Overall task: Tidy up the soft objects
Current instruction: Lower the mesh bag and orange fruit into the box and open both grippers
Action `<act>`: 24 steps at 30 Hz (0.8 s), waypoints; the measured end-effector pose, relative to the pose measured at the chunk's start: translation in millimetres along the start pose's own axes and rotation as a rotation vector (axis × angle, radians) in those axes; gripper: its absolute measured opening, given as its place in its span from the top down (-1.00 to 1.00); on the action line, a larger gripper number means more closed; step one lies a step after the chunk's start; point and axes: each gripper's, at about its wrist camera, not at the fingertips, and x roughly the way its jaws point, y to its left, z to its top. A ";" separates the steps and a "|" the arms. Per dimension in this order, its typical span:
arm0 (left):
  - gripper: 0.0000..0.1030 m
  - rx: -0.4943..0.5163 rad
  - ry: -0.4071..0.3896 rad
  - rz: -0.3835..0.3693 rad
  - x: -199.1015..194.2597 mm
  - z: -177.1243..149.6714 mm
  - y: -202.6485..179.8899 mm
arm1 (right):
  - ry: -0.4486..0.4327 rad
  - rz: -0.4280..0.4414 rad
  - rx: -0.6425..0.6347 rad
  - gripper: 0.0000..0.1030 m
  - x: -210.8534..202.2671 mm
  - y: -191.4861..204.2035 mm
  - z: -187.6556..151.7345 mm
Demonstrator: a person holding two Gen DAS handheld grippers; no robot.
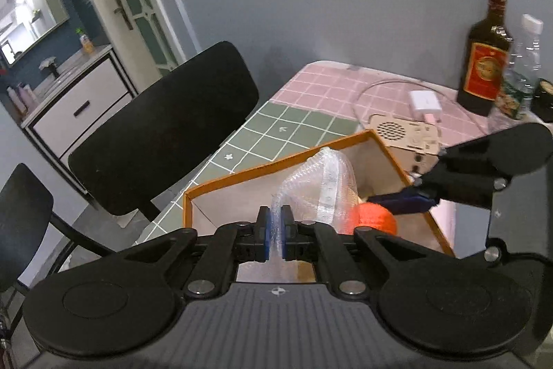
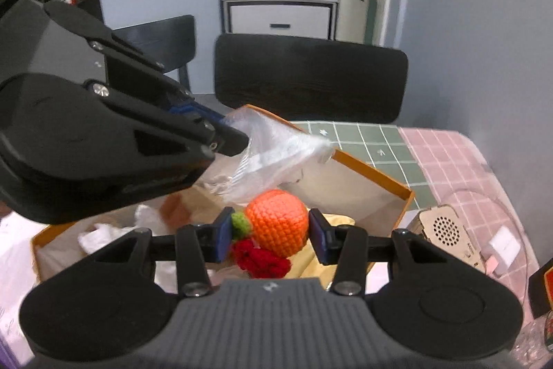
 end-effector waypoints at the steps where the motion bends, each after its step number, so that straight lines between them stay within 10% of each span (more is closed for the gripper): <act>1: 0.79 0.008 0.002 0.010 4.5 0.1 -2.4 | 0.006 -0.001 0.012 0.11 4.9 -2.7 -1.0; 5: -0.18 0.063 -0.021 0.086 11.9 -3.0 -13.1 | 0.009 -0.005 0.066 -0.06 20.2 -15.9 -4.8; 16: -0.27 0.000 0.025 0.093 1.0 -12.2 -5.2 | 0.013 -0.022 0.087 -0.07 15.1 -19.1 -14.4; 24: -0.75 -0.117 0.060 0.137 -43.0 -28.0 -0.4 | 0.022 -0.008 0.072 -0.18 -16.2 -0.5 -24.4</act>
